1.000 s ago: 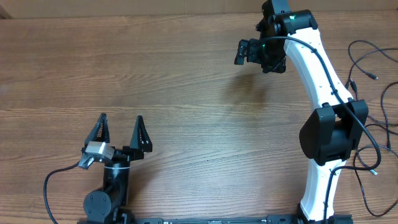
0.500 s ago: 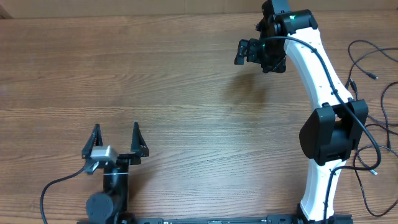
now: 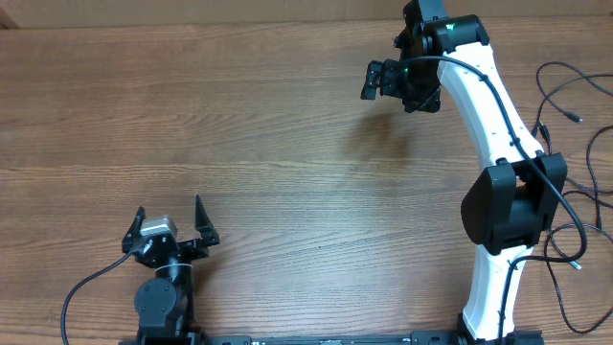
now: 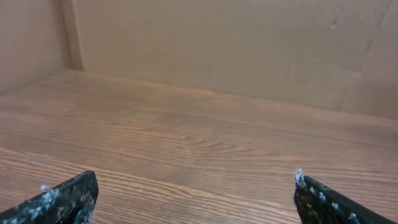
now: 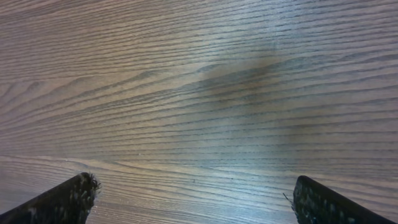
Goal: Untangle cables
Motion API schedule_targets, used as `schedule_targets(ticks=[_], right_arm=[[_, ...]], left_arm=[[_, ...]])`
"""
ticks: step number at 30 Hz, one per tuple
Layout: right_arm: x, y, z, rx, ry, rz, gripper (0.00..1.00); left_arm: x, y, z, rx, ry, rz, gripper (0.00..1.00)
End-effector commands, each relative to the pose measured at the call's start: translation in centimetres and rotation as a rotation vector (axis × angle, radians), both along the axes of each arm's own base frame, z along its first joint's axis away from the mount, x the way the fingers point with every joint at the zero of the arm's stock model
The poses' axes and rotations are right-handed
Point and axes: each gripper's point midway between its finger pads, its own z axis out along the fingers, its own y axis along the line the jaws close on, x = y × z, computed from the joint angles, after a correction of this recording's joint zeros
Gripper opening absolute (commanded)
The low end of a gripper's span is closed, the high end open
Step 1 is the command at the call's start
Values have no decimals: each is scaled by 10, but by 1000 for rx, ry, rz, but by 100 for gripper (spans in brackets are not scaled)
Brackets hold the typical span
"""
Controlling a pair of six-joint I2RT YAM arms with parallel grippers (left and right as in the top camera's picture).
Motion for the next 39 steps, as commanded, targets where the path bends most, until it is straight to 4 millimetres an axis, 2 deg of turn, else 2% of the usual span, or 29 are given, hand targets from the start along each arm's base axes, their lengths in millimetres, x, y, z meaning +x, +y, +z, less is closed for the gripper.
schedule_targets(ticks=[1, 4, 26, 32, 39], right_arm=[[1, -2, 17, -2, -44, -1, 100], [1, -2, 17, -2, -44, -1, 100], [1, -2, 17, -2, -44, -1, 100], [1, -2, 17, -2, -44, -1, 100], [1, -2, 17, -2, -44, -1, 100]], left_arm=[[0, -1, -2, -14, 4, -34, 100], [1, -7, -5, -24, 14, -87, 100], [0, -2, -4, -31, 12, -65, 100], [1, -2, -4, -129, -6, -59, 100], [1, -8, -3, -136, -8, -94, 100]])
